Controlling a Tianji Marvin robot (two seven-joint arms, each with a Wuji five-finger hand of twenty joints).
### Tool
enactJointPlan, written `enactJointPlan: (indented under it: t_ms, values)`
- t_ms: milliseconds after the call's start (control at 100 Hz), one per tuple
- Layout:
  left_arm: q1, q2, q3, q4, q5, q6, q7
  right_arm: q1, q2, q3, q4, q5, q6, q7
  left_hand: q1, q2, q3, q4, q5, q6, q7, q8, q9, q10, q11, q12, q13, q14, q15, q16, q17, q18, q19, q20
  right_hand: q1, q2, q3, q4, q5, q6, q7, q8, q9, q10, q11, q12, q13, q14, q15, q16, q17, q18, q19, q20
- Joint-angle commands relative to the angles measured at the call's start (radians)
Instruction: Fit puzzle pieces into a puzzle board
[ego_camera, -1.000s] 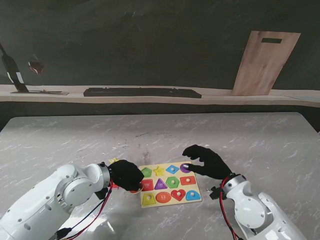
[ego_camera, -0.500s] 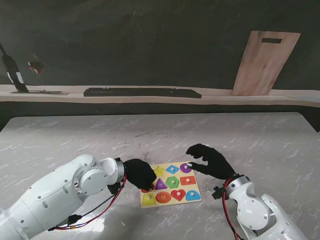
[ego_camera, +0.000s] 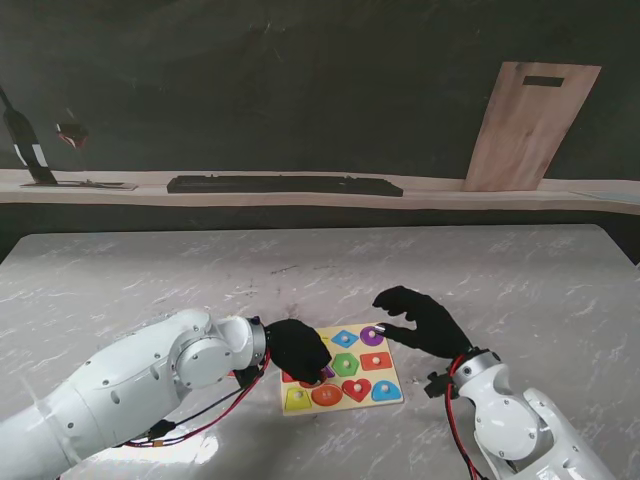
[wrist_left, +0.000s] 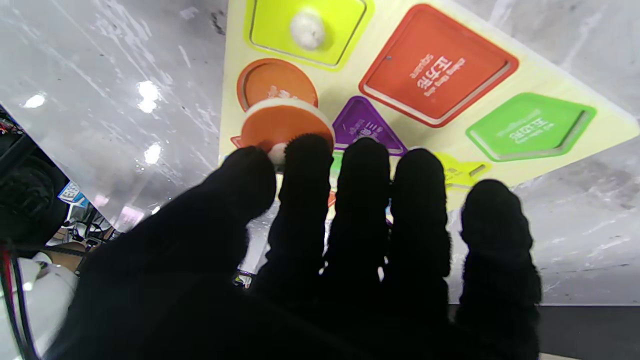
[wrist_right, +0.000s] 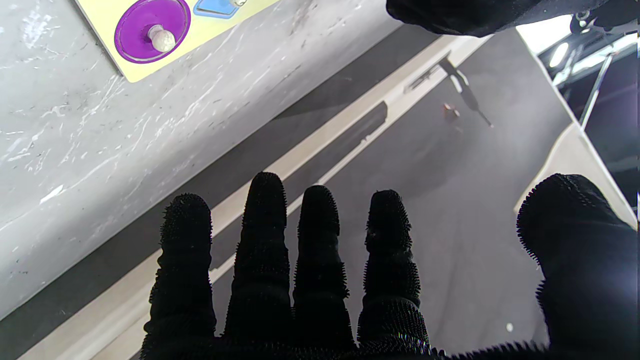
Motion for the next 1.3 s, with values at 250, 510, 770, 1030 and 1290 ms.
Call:
enactJointPlan:
  t_ms: [250,510,770,1030,1290]
  values:
    - [-0.061,-0.022,0.079,0.051,0.051,-0.06,0.071,-0.008,-0.006,-0.001,-0.008,-0.001,0.002,-0.002,-0.027,-0.015,0.065,0.054,-0.008,-0.064,0.07,0.003,0.024,-0.025,0.047,0.022,0.04,-0.012,0.048,0.021,0.023,-0.02,0.058,0.025,-0.014,0.027,-0.021,0.027,0.013,-0.019,-0.012,0.01,0.031,-0.027,0.008,0.008,0.016,-0.016,0.008,0.015,-0.012,0.01,0.015,0.015]
    - [-0.073,-0.033,0.117,0.066,0.061,-0.035,0.096,-0.008,-0.007,-0.001,-0.009,-0.001,0.007,-0.003,-0.036,-0.016,0.077,0.061,-0.005,-0.061,0.082,0.007,0.035,-0.027,0.061,0.027,0.052,-0.012,0.062,0.025,0.039,-0.018,0.071,0.026,-0.012,0.027,-0.021,0.027,0.014,-0.018,-0.012,0.01,0.03,-0.026,0.008,0.007,0.016,-0.015,0.008,0.015,-0.012,0.01,0.015,0.015]
    - [-0.082,-0.039,0.141,0.067,0.025,-0.019,0.079,-0.007,-0.007,-0.001,-0.009,-0.001,0.008,-0.003,-0.04,-0.015,0.083,0.065,-0.002,-0.053,0.089,0.01,0.043,-0.026,0.069,0.029,0.062,-0.01,0.07,0.027,0.049,-0.014,0.079,0.026,-0.013,0.027,-0.022,0.027,0.014,-0.019,-0.012,0.01,0.03,-0.026,0.008,0.007,0.016,-0.016,0.008,0.015,-0.012,0.011,0.015,0.015]
    - [-0.102,-0.045,0.175,0.081,-0.012,-0.008,0.06,-0.007,-0.006,-0.001,-0.01,-0.002,0.011,-0.002,-0.042,-0.011,0.084,0.067,-0.006,-0.05,0.092,0.011,0.041,-0.027,0.072,0.029,0.061,-0.01,0.074,0.026,0.048,-0.011,0.08,0.025,-0.013,0.027,-0.022,0.027,0.013,-0.019,-0.013,0.01,0.03,-0.025,0.008,0.007,0.016,-0.015,0.008,0.015,-0.012,0.01,0.015,0.015]
    - [-0.123,-0.055,0.205,0.096,-0.038,-0.003,0.053,-0.006,-0.006,-0.001,-0.01,-0.002,0.011,-0.002,-0.039,-0.007,0.078,0.066,-0.008,-0.045,0.093,0.011,0.037,-0.026,0.074,0.03,0.057,-0.011,0.073,0.026,0.043,-0.011,0.077,0.022,-0.014,0.029,-0.022,0.027,0.014,-0.019,-0.013,0.01,0.031,-0.026,0.008,0.007,0.016,-0.016,0.008,0.015,-0.012,0.01,0.015,0.015]
